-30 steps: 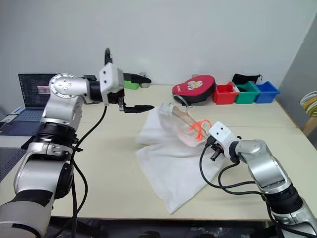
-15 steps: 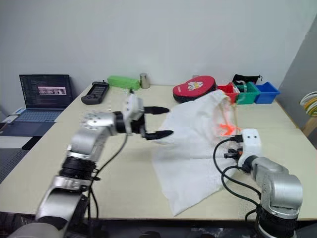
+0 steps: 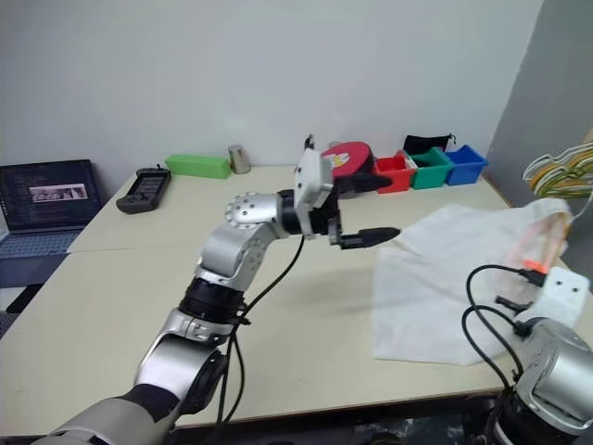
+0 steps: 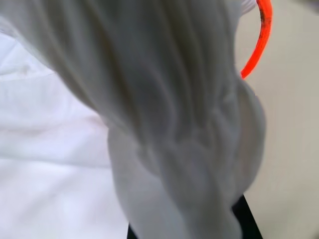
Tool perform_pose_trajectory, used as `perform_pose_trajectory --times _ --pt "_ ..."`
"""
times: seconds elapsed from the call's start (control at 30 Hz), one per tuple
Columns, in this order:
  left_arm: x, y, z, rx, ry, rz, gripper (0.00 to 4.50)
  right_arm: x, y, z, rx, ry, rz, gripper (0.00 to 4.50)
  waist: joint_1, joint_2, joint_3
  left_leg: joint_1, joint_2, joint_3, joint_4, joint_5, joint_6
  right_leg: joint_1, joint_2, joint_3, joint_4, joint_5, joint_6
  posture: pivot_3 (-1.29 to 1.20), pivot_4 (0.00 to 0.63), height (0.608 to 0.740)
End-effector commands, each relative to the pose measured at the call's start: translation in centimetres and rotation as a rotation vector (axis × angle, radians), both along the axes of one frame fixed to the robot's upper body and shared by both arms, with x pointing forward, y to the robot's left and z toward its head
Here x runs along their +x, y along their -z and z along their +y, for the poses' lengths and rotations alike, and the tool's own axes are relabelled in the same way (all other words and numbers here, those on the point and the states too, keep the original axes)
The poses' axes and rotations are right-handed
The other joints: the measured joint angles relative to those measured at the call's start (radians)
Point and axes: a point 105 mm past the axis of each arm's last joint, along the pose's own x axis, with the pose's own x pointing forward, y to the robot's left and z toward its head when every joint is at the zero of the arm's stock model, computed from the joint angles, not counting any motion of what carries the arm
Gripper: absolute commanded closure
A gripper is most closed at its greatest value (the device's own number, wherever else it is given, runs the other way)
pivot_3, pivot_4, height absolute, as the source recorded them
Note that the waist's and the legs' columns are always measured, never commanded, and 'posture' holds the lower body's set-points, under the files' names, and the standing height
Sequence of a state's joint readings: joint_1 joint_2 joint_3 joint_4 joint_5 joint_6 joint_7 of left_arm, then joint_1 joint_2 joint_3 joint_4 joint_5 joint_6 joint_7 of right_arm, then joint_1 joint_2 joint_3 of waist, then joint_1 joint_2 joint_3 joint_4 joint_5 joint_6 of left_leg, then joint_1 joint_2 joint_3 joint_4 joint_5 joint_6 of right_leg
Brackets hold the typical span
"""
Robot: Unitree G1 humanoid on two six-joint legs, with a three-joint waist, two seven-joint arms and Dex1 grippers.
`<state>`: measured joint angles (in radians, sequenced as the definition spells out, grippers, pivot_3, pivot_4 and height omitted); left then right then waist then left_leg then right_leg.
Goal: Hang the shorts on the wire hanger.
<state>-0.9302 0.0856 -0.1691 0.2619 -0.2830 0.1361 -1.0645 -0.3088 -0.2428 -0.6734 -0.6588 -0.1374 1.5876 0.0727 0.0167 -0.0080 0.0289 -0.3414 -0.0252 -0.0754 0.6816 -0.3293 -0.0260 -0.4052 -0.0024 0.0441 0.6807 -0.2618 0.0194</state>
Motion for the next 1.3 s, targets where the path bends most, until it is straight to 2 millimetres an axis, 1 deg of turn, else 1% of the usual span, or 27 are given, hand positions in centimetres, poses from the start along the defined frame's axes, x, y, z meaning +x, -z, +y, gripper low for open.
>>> perform_pose_trajectory --times 0.03,0.07,0.13,0.27,0.3,0.4,0.53,0.7,0.83,0.97,1.07,1.23,1.3 --pt "0.1 -2.1 -1.9 -0.084 -0.028 -0.052 0.05 -0.6 -3.9 -3.7 -0.149 0.186 -0.095 4.50 0.000 0.000 0.000 0.000 0.000 0.000 0.000 0.000 0.000 0.001 0.000 0.000 0.000 0.000 0.000 0.02 0.000 0.740" --pt "0.1 -2.2 -2.4 -0.091 -0.033 -0.062 0.05 -0.7 -4.4 -4.3 -0.156 0.223 -0.111 4.50 0.000 0.001 -0.001 0.000 0.000 0.000 0.000 0.000 0.000 0.001 0.000 0.000 0.000 0.000 0.000 0.02 0.000 0.740" --pt "-0.1 -2.3 -3.1 -0.101 -0.029 -0.070 0.05 -0.3 -5.0 -5.0 -0.149 0.256 -0.137 4.50 -0.002 0.003 -0.001 0.000 0.000 0.002 -0.001 0.000 0.000 0.002 0.000 0.001 0.000 0.000 0.001 0.02 0.000 0.740" --pt "-0.1 -2.8 -3.6 -0.128 -0.033 -0.072 0.05 0.8 -5.3 -5.3 -0.094 0.269 -0.172 4.50 -0.018 0.004 -0.002 0.000 0.001 0.004 -0.002 0.000 0.000 0.002 0.002 0.003 0.000 0.000 0.001 0.02 0.000 0.740" --pt "0.0 -2.9 -3.6 -0.132 -0.035 -0.074 0.05 1.2 -5.6 -5.5 -0.092 0.267 -0.187 4.50 -0.020 0.005 -0.003 0.000 0.001 0.004 -0.002 0.000 0.000 0.001 0.002 0.003 0.000 0.000 0.001 0.03 0.000 0.740" --pt "0.0 -3.1 -3.7 -0.138 -0.039 -0.078 0.05 1.9 -7.1 -7.1 -0.110 0.290 -0.224 4.50 -0.019 0.009 -0.004 0.001 0.001 0.004 -0.003 0.000 0.000 0.001 0.002 0.003 0.000 0.000 0.001 0.03 0.000 0.740" --pt "0.1 -3.2 -3.7 -0.137 -0.041 -0.083 0.05 2.2 -8.5 -9.1 -0.130 0.313 -0.253 4.50 -0.018 0.011 -0.004 0.000 0.000 0.008 -0.003 0.000 0.001 0.001 0.001 0.004 -0.001 -0.001 0.001 0.04 0.000 0.740" --pt "0.1 -3.2 -3.7 -0.132 -0.041 -0.086 0.05 2.5 -9.5 -11.1 -0.090 0.357 -0.295 4.50 -0.017 0.011 -0.004 0.000 0.000 0.010 -0.003 0.000 0.001 0.001 0.001 0.004 -0.001 -0.001 0.001 0.04 0.000 0.740" --pt "0.2 -3.3 -3.7 -0.126 -0.041 -0.091 0.05 2.2 -9.5 -12.4 -0.008 0.433 -0.338 4.50 -0.015 0.012 -0.003 0.000 0.000 0.012 -0.003 0.000 0.001 0.001 0.001 0.005 -0.001 -0.001 0.001 0.04 0.000 0.740" --pt "0.2 -3.2 -3.8 -0.115 -0.043 -0.101 0.05 1.9 -9.8 -13.0 0.012 0.480 -0.360 4.50 -0.015 0.011 -0.003 0.000 0.001 0.012 -0.004 0.000 0.001 0.001 0.002 0.007 -0.001 -0.001 0.001 0.05 0.000 0.740" --pt "0.3 -3.2 -3.8 -0.112 -0.044 -0.103 0.05 1.8 -9.1 -13.1 0.080 0.512 -0.372 4.50 -0.016 0.011 -0.002 0.000 0.001 0.014 -0.004 0.000 0.001 0.001 0.002 0.011 -0.001 -0.001 0.001 0.05 0.000 0.740" --pt "0.4 -3.2 -3.7 -0.105 -0.048 -0.109 0.05 2.4 -7.8 -12.2 0.238 0.527 -0.394 4.50 -0.016 0.011 -0.001 0.002 0.001 0.019 -0.004 -0.001 0.003 0.001 0.002 0.017 -0.001 -0.001 0.002 0.05 0.000 0.740" --pt "0.4 -3.2 -3.6 -0.104 -0.050 -0.110 0.05 2.5 -7.4 -12.1 0.269 0.526 -0.391 4.50 -0.016 0.011 -0.001 0.002 0.001 0.020 -0.004 -0.001 0.003 0.000 0.002 0.018 -0.001 -0.001 0.002 0.05 0.000 0.740"
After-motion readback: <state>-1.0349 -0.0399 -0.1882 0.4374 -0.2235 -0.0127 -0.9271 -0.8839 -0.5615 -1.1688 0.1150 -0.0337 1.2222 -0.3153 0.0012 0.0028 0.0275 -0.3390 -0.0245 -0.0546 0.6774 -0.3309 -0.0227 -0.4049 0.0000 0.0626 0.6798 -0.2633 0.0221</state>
